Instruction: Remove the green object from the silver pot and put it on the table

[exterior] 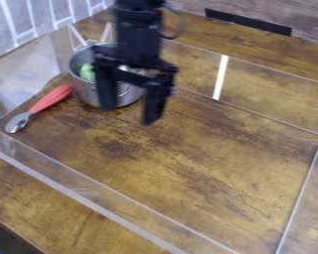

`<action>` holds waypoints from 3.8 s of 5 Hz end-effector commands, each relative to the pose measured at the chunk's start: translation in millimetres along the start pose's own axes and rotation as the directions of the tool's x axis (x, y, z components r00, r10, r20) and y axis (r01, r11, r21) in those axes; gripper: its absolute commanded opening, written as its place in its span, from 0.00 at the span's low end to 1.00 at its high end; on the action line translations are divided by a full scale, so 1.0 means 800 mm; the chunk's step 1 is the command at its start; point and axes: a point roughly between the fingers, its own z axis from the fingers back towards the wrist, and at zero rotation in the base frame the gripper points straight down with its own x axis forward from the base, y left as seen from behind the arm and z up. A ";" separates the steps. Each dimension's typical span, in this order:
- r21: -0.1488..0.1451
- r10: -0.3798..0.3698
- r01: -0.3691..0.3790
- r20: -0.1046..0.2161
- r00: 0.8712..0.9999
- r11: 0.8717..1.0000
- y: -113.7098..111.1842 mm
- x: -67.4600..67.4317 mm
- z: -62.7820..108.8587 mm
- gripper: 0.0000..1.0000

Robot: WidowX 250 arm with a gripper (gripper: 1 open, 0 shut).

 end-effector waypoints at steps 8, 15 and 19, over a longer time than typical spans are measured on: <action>0.014 0.206 -0.214 0.203 0.957 0.977 0.141 0.084 0.032 0.00; -0.068 0.062 -0.043 0.314 0.947 0.997 -0.021 0.097 0.085 0.00; -0.058 -0.006 0.025 0.304 0.953 0.998 -0.035 0.125 0.048 1.00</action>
